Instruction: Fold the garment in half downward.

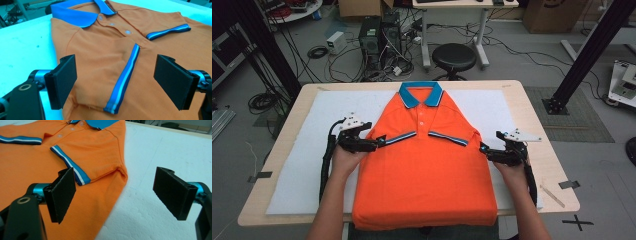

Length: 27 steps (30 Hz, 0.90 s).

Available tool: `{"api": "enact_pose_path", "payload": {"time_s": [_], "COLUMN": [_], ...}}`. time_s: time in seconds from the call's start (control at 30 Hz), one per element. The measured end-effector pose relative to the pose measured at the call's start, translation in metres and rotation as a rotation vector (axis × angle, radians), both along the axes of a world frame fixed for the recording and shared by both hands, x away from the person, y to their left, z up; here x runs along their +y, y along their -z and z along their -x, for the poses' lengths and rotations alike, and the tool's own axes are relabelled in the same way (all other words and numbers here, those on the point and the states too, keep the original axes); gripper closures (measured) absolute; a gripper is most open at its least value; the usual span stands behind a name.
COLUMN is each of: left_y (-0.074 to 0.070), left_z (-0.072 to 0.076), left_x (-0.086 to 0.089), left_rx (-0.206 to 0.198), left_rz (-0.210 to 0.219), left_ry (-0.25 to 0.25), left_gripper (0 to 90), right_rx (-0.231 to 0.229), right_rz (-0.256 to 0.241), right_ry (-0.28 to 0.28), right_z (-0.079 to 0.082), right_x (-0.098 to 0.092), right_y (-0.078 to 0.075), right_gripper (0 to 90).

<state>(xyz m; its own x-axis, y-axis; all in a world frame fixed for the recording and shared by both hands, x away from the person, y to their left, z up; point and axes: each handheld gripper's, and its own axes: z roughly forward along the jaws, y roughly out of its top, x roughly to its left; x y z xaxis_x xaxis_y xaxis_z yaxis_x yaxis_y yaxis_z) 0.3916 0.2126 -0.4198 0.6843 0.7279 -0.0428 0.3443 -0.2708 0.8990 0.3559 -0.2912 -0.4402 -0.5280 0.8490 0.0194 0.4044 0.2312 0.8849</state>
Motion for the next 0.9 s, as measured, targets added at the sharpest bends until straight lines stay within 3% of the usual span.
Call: {"api": "enact_pose_path", "payload": {"time_s": [0.13,0.2,0.33,0.43,0.67,0.7,0.77,0.9], "left_y": [0.006,0.007,0.006,0.004,-0.010,-0.012,-0.014,-0.016], "left_z": [-0.006,-0.008,-0.008,-0.008,-0.015,-0.020,-0.024,-0.030], "left_x": [0.001,0.005,0.007,0.009,0.012,0.011,0.008,0.006], "left_rx": [0.022,0.034,0.033,0.034,0.014,0.032,0.037,0.046], "left_rz": [-0.001,0.020,0.034,0.041,0.025,0.033,0.015,0.029], "left_ry": [-0.006,-0.016,-0.022,-0.040,-0.060,-0.055,-0.053,-0.048], "left_gripper": [18.8,18.8,18.8,18.8,18.8,18.8,18.8,18.8], "right_rx": [-0.013,0.014,0.032,0.060,0.057,0.065,0.053,0.077], "right_rz": [-0.017,-0.048,-0.057,-0.035,-0.006,0.012,0.022,0.031], "right_ry": [0.024,0.052,0.060,0.040,0.028,0.023,0.014,0.000], "right_z": [-0.003,-0.003,-0.003,-0.007,-0.019,-0.022,-0.025,-0.036], "right_x": [-0.003,-0.008,-0.010,-0.008,-0.001,0.001,0.002,0.005], "right_y": [0.000,0.000,-0.001,-0.006,-0.019,-0.026,-0.032,-0.041], "right_gripper": [18.7,18.8,18.8,18.7,18.7,18.8,18.8,18.8]}}
